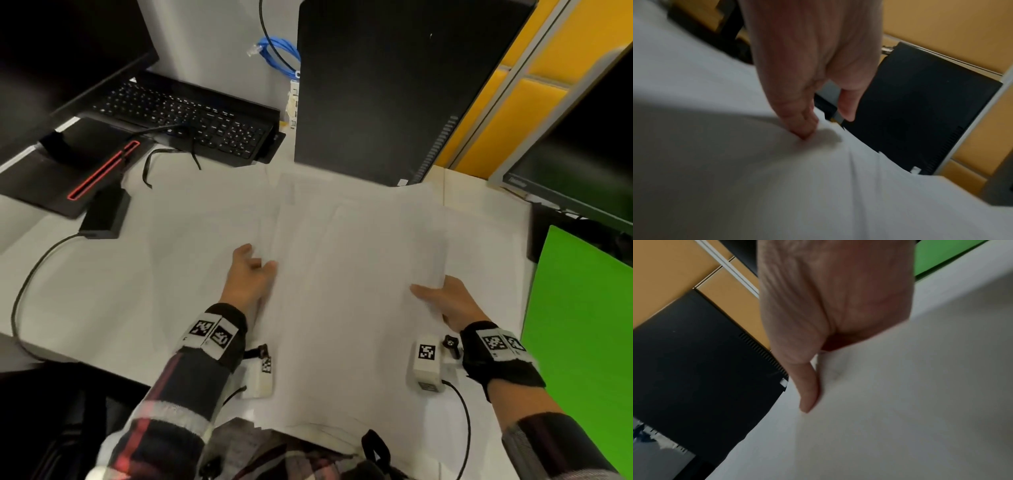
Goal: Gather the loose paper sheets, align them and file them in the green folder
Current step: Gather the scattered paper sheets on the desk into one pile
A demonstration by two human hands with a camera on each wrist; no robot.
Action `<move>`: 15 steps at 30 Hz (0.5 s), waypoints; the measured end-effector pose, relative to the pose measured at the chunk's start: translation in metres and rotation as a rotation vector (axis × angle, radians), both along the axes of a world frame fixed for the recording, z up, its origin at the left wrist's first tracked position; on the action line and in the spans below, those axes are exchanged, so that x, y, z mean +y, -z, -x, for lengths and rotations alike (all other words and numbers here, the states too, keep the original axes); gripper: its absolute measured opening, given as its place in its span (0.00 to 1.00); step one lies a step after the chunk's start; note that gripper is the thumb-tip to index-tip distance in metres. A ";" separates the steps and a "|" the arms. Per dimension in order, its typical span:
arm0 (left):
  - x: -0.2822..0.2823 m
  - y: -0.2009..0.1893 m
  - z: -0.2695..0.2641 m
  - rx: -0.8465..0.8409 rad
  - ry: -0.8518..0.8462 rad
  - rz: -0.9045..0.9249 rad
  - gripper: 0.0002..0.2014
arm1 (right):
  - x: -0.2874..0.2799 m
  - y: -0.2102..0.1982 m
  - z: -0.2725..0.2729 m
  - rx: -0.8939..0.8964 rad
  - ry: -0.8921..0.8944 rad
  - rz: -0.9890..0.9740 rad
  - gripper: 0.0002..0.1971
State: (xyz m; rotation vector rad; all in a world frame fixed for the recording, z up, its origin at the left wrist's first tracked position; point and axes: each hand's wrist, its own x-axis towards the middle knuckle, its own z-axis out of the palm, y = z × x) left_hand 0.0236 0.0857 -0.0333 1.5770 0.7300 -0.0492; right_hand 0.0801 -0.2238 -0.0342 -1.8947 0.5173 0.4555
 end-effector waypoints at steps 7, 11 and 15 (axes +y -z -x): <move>0.066 0.009 0.025 0.372 -0.153 -0.659 0.37 | -0.007 0.005 0.004 0.034 0.036 -0.043 0.17; 0.060 0.005 0.014 0.310 -0.050 -0.436 0.39 | -0.003 0.004 0.001 0.035 -0.011 -0.047 0.16; 0.058 -0.005 0.002 0.434 0.116 -0.491 0.40 | 0.006 0.002 -0.005 0.005 0.008 -0.030 0.17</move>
